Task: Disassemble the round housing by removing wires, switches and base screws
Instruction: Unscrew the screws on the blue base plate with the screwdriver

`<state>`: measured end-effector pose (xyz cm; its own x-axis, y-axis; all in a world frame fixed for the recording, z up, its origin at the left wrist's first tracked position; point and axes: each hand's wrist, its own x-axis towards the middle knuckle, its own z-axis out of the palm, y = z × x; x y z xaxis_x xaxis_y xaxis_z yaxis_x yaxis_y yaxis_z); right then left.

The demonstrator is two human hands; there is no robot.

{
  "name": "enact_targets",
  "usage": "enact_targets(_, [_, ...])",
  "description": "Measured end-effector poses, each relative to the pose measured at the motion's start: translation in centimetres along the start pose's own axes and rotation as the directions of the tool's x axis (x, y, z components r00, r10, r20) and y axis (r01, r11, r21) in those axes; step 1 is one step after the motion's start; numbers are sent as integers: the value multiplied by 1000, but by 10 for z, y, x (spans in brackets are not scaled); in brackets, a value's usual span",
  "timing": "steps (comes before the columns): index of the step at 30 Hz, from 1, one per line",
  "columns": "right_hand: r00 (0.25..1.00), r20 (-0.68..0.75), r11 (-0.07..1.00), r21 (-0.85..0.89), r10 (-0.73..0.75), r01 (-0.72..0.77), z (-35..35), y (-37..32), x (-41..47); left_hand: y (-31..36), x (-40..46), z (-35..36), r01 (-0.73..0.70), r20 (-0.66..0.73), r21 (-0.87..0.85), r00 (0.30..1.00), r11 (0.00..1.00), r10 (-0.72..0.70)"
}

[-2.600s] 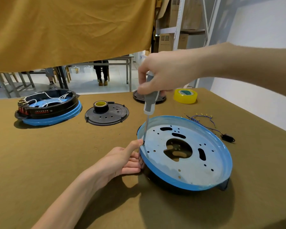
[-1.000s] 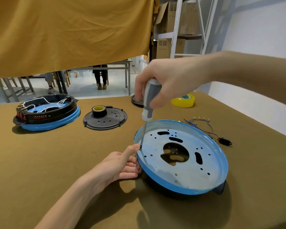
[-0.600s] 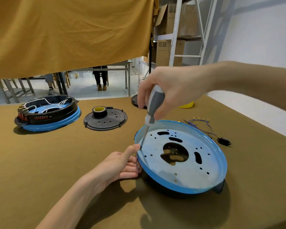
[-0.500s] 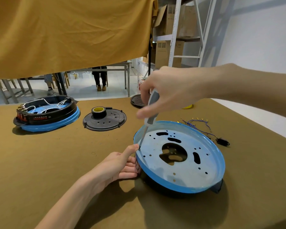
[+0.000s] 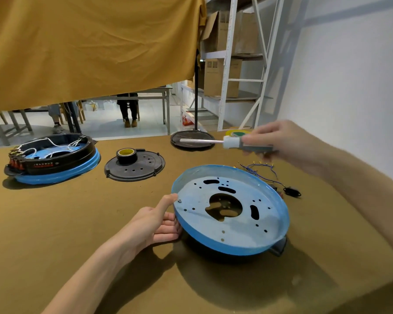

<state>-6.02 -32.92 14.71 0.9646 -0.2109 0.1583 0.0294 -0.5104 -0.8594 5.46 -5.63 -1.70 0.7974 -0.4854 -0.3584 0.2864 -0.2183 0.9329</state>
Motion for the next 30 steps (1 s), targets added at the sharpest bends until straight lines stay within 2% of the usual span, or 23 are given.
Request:
enact_targets(1, [989,-12,961,240,146,-139,1,21,-6,0,1,-1,-3,-19,-2,1000,1000,2])
enact_targets(2, [966,46,863,440,255,-249,3,39,-14,-1,3,-3,-6,-38,3,999,1000,6])
enact_targets(3, [944,120,761,565,307,-319,6,56,-20,-1,4,-6,-8,-55,9,998,1000,8])
enact_targets(5, [930,199,648,673,308,-358,11,81,-29,-2,7,-11,-8,-79,13,997,1000,9])
enact_targets(7, [942,166,618,719,291,-317,11,95,-34,-2,10,-15,-8,-95,2,995,1000,8])
enact_targets(9, [957,24,739,629,290,-240,7,102,-36,-4,12,-16,-4,-106,-13,994,1000,3])
enact_targets(11, [940,-174,893,402,294,-204,5,109,-36,-5,13,-16,1,-111,-18,994,1000,-3])
enact_targets(14, [891,-368,964,122,265,-236,11,126,-35,-4,14,-22,-5,-141,-18,990,1000,2])
enact_targets(19, [871,-468,931,-231,148,-282,28,154,-34,-2,15,-47,-35,-264,-29,964,999,26])
enact_targets(24, [896,-435,901,-348,90,-260,42,159,-35,-3,15,-57,-52,-328,-41,944,998,36])
enact_targets(30, [900,-414,831,-448,134,-330,45,155,-35,-5,17,-58,-62,-332,-46,942,997,43])
